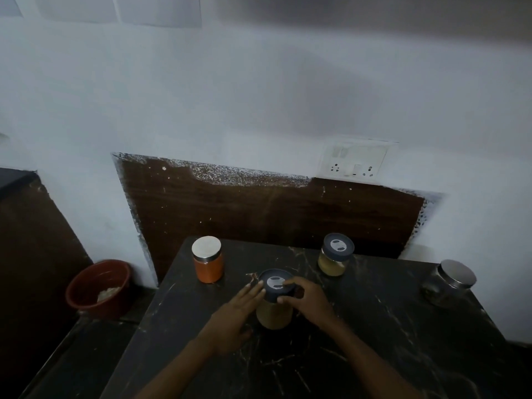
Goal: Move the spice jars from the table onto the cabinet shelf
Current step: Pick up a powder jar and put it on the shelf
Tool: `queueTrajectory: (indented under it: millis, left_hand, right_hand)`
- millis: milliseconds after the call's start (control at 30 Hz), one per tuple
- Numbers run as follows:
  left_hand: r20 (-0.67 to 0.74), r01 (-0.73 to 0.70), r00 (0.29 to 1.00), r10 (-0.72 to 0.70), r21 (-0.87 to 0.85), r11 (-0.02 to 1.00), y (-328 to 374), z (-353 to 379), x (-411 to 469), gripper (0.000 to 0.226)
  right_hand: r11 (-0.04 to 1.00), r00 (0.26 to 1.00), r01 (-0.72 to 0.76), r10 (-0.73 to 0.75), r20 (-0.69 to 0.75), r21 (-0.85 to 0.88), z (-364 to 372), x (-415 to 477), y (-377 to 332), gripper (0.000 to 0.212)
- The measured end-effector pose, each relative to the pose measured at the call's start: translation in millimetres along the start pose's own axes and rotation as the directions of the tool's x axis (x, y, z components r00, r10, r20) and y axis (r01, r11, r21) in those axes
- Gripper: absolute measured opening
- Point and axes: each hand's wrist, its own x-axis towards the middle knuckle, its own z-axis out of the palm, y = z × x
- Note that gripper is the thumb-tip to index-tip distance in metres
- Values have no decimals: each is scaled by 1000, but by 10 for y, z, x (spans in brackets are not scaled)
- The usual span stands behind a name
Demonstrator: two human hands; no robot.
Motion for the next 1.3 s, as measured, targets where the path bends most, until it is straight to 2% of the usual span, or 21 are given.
queueTrajectory:
  millis: [100, 167, 233, 567, 700, 833, 900, 967, 1033, 1100, 1200, 1300]
  left_hand:
    - [-68, -75, 995, 77, 37, 996, 44, -44, 4, 102]
    - [-113, -110, 988, 108, -12, 994, 110, -72, 45, 111]
    - [-162, -152, 977, 140, -64, 986, 192, -71, 96, 110]
    - [-228, -319, 922, 312, 6, 948, 815, -325, 209, 101]
    - [-247, -345, 915, 319, -70, 936, 1119, -389, 274, 108]
    - [-267, -326, 923, 277, -158, 932, 1383, -391, 353, 113]
    - [-287, -315, 928, 237, -266, 911, 1482, -384, 372, 114]
    - [-290, -286, 939, 184, -364, 886, 1558, -376, 395, 119]
    - [-283, -264, 948, 146, -445, 856, 1644, -369, 404, 118]
    - [-264, -247, 957, 123, -513, 822, 1748, -358, 401, 118]
    - [-221, -218, 970, 105, -586, 781, 1830, -317, 383, 121]
    - [-193, -228, 970, 148, -509, 830, 1847, -303, 400, 135]
  right_hand:
    - [995, 1000, 1, -3, 21, 105, -286, -87, -143, 16]
    - [991, 998, -17, 10, 59, 131, -469, -159, -208, 8]
    - [994, 992, -30, 17, 126, 109, -605, -219, -217, 7]
    - [996, 953, -41, 16, 301, 77, -1494, -505, -323, 6]
    - [993, 956, -32, -1, 292, 110, -1795, -704, -369, 12]
    - [990, 976, -10, -21, 215, 139, -1923, -919, -341, 11]
    - [984, 975, 6, -44, 216, 178, -1958, -1054, -291, 27]
    - [981, 964, 18, -69, 257, 195, -1978, -1211, -247, 66]
    - [990, 947, 38, -79, 310, 137, -1954, -1328, -202, 106]
    - [994, 944, 58, -84, 318, 89, -1908, -1385, -172, 128]
    - [995, 972, 92, -96, 216, 31, -1869, -1424, -175, 130]
    - [986, 977, 159, -149, 154, -54, -1860, -1443, -212, 123]
